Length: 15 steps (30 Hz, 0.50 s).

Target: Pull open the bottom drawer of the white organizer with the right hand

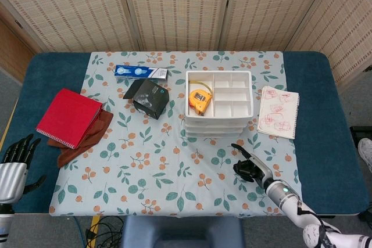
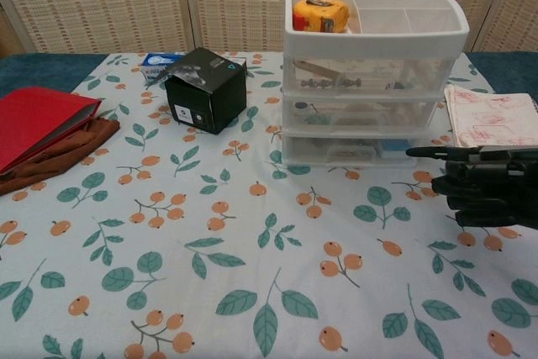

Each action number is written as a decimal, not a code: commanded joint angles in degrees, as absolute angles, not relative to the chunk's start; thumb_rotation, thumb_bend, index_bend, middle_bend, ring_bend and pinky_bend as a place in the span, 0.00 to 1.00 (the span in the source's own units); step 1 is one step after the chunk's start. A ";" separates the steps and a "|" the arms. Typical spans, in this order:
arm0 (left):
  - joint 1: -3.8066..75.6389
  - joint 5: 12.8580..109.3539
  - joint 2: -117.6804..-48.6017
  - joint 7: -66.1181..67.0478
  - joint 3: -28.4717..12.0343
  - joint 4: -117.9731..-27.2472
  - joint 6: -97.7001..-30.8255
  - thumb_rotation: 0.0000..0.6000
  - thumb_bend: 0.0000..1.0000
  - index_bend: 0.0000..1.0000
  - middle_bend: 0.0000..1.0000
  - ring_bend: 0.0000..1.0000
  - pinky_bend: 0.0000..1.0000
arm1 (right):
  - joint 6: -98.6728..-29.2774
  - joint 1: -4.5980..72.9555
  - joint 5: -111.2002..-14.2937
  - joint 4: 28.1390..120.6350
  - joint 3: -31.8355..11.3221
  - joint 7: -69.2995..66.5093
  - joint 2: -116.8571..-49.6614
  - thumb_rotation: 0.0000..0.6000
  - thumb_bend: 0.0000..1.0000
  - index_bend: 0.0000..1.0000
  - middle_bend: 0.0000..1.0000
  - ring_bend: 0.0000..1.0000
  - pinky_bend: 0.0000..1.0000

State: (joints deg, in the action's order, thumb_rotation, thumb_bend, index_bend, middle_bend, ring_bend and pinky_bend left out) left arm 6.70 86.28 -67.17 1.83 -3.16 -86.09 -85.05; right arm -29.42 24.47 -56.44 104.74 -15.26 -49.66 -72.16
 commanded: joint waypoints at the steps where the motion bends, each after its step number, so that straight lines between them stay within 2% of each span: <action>1: 6.79 86.19 -67.22 1.59 -3.28 -85.82 -85.02 1.00 0.18 0.08 0.01 0.05 0.09 | -25.78 26.81 -53.41 101.82 -17.79 -52.20 -74.63 1.00 0.88 0.00 0.88 1.00 1.00; 15: 7.27 85.51 -67.34 1.59 -3.45 -85.23 -84.18 1.00 0.18 0.08 0.01 0.05 0.09 | -17.96 33.15 -43.56 90.51 -20.76 -53.61 -82.43 1.00 0.89 0.00 0.88 1.00 1.00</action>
State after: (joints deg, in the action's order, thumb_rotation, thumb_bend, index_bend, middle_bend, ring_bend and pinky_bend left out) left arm 7.27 85.53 -67.33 1.56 -3.43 -85.25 -84.15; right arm -18.47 32.56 -44.07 91.24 -20.49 -53.83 -81.75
